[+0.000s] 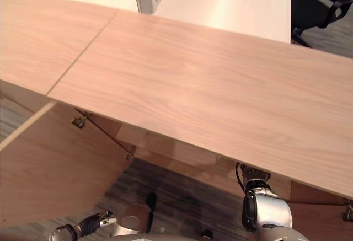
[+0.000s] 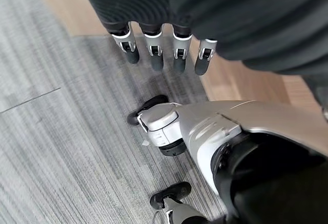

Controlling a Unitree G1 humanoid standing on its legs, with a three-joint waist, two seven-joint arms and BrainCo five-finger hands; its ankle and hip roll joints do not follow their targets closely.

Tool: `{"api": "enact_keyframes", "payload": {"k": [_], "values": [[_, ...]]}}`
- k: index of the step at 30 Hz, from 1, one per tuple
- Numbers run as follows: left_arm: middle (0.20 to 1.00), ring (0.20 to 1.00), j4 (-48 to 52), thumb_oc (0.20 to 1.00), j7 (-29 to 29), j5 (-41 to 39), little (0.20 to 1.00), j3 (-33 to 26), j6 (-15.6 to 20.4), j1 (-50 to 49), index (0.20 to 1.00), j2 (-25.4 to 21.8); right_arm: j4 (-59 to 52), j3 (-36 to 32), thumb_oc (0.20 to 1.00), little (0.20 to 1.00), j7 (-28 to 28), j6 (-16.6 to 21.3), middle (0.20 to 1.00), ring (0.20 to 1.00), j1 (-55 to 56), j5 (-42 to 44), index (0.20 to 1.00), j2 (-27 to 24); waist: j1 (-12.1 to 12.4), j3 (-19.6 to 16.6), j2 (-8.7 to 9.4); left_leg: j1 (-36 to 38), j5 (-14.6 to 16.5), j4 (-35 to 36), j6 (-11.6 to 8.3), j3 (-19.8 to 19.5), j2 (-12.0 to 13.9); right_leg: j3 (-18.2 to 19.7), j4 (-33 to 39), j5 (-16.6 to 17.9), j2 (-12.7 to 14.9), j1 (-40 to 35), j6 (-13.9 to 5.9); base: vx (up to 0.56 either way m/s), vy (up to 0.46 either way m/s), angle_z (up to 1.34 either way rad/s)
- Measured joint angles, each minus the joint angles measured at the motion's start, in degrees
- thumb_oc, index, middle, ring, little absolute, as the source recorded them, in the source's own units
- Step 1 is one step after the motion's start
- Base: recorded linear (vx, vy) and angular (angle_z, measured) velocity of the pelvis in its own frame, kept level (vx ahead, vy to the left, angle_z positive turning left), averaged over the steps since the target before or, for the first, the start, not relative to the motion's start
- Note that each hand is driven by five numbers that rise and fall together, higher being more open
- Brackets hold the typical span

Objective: Put the empty folder in the office cabinet

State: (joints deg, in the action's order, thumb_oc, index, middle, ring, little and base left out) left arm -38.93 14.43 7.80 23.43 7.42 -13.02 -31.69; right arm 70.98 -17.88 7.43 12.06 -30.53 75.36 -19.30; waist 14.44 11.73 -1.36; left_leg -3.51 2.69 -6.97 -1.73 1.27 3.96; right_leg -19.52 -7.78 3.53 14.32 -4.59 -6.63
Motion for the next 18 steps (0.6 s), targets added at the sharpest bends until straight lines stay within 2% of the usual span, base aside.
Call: {"api": "enact_keyframes", "payload": {"k": [2,3,4,6,8,10,11,12,14,15,18], "values": [[1.0,1.0,1.5,1.0,-0.1,0.0,1.0,-0.1,0.2,0.1,1.0,-0.7,-0.6,0.1,0.2,0.2,0.0,0.1,0.2,0.2,-0.4,0.0,0.2,0.1,0.0,0.5,-0.95,0.7,0.1,0.2,0.14,0.3,0.3,-0.1,-9.9,1.5,1.7,5.4,-2.49,0.02,0.043,-0.22],[1.0,1.0,1.8,1.0,-0.1,0.0,1.0,-0.2,0.2,0.2,1.0,-0.8,-0.6,0.1,0.2,0.2,0.0,0.1,0.2,0.2,-0.4,0.0,0.2,0.1,0.0,0.7,-1.26,1.1,0.3,0.3,0.55,0.1,0.3,-0.1,-13.2,1.5,2.4,6.8,-2.83,0.12,-0.006,-0.14],[1.0,1.0,2.9,1.0,-0.4,0.0,1.0,-0.5,0.2,0.4,1.0,-0.8,-0.6,0.0,0.2,0.2,0.1,0.0,0.2,0.2,-0.3,0.1,0.2,0.0,0.0,1.2,-1.74,3.4,1.1,2.2,1.73,-0.1,-0.2,-0.4,-15.5,-1.6,3.3,8.8,-4.27,0.16,-0.052,-0.05],[1.0,1.0,3.0,1.0,-0.3,0.0,1.0,-0.2,0.2,0.3,1.0,-0.8,-0.6,-0.1,0.2,0.2,0.1,0.0,0.2,0.2,-0.3,0.1,0.2,-0.1,0.2,1.3,-0.91,4.4,0.9,3.0,1.77,0.3,-1.7,-1.6,-11.9,-1.6,4.1,8.6,-4.38,0.12,-0.124,-0.01],[1.0,1.0,2.8,1.0,-0.5,0.0,1.0,-0.4,0.2,-0.7,1.0,-0.6,-0.7,0.0,0.2,0.2,0.2,-0.1,0.2,0.2,-0.5,0.1,0.2,-0.1,0.9,0.8,-0.18,4.8,0.4,4.4,1.33,1.0,-2.4,-4.8,-2.3,-1.5,4.0,7.9,-4.79,0.14,-0.123,-0.12],[1.0,1.0,2.0,1.0,-0.7,0.0,1.0,-0.7,0.1,-1.2,1.0,-0.5,-0.8,-0.4,0.2,0.2,0.1,0.1,0.2,0.2,0.6,0.1,0.2,-0.1,1.0,0.4,0.51,5.2,-0.2,6.2,0.74,0.3,-3.0,-4.0,4.5,-1.0,3.4,6.2,-4.42,0.07,-0.084,0.16],[1.0,1.0,2.0,1.0,-0.8,0.0,1.0,-1.0,0.4,-1.8,1.0,-0.8,-0.6,-1.4,0.2,0.2,0.2,0.0,0.2,0.2,1.7,0.2,0.2,-0.1,1.1,0.0,1.29,5.5,-0.8,6.9,0.21,-0.5,-3.6,-1.9,7.4,-0.1,2.7,4.6,-4.54,0.05,-0.083,0.35],[1.0,1.0,1.3,1.0,-1.2,-0.1,1.0,-1.8,0.7,-2.8,1.0,-0.3,-0.5,-2.5,0.2,0.2,0.4,0.0,0.2,0.2,2.5,0.8,0.2,-0.4,1.4,-0.8,2.12,5.3,-1.0,7.4,-0.18,-0.8,-4.3,-0.8,10.8,1.5,1.7,3.5,-3.01,0.03,-0.079,0.17],[1.0,1.0,0.7,1.0,-1.4,0.0,1.0,-2.0,0.7,-4.3,1.0,1.7,-0.7,-2.5,0.2,0.2,0.4,0.2,0.2,0.2,2.5,2.3,0.2,-2.1,1.7,-1.8,0.24,4.5,-1.1,7.5,-0.61,-0.7,-2.7,-0.8,12.9,3.3,-0.3,3.3,-1.63,0.07,-0.087,-0.05],[1.0,1.0,0.4,1.0,-1.4,0.4,1.0,-2.0,0.8,-5.5,1.0,2.5,-0.7,-3.0,0.2,0.2,0.7,0.1,0.2,0.2,2.5,2.3,0.2,-3.2,1.6,-2.7,-1.36,4.5,-1.4,8.0,-1.0,-0.8,-2.0,-1.1,12.9,3.2,-0.8,3.4,-1.4,0.06,-0.049,-0.04],[1.0,1.0,-1.1,1.0,-1.5,0.6,1.0,-0.7,1.4,-7.7,1.0,4.8,-1.3,-4.8,0.2,0.2,1.7,1.5,0.2,0.2,2.4,3.0,0.2,-8.4,1.7,-4.1,-3.47,5.5,-2.1,10.0,-1.76,-0.8,-1.6,-1.4,12.9,3.0,-1.6,3.3,-1.3,0.01,-0.039,0.0]]}}
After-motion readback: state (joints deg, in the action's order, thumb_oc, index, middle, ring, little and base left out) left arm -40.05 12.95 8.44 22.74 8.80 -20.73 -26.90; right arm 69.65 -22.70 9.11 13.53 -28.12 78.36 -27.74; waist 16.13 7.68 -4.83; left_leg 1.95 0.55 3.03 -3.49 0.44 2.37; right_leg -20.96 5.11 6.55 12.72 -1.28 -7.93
